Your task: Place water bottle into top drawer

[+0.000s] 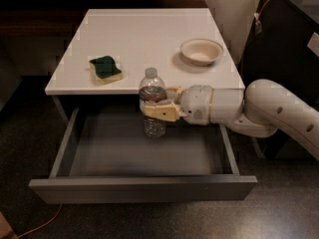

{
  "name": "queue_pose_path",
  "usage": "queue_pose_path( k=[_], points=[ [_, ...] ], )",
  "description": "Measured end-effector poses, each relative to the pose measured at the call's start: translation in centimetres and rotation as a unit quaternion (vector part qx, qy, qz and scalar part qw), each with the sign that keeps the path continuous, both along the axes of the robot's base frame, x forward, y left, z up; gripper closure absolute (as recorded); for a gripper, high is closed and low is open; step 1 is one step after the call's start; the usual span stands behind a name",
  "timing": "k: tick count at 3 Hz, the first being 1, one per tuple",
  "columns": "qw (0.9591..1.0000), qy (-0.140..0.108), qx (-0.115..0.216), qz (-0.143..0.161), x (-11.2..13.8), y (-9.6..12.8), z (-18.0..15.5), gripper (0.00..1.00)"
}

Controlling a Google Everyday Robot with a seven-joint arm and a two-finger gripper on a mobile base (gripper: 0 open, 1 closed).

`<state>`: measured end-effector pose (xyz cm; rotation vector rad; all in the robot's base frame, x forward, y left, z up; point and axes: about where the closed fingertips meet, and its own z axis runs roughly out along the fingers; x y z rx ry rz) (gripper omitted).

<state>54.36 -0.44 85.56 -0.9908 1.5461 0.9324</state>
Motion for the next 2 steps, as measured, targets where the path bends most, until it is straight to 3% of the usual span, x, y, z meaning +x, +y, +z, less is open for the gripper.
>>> queue_pose_path(
  k=[2],
  points=[
    [0.9981,-0.026,-0.033,0.044,-0.7,0.8,-5.7,1.00]
  ],
)
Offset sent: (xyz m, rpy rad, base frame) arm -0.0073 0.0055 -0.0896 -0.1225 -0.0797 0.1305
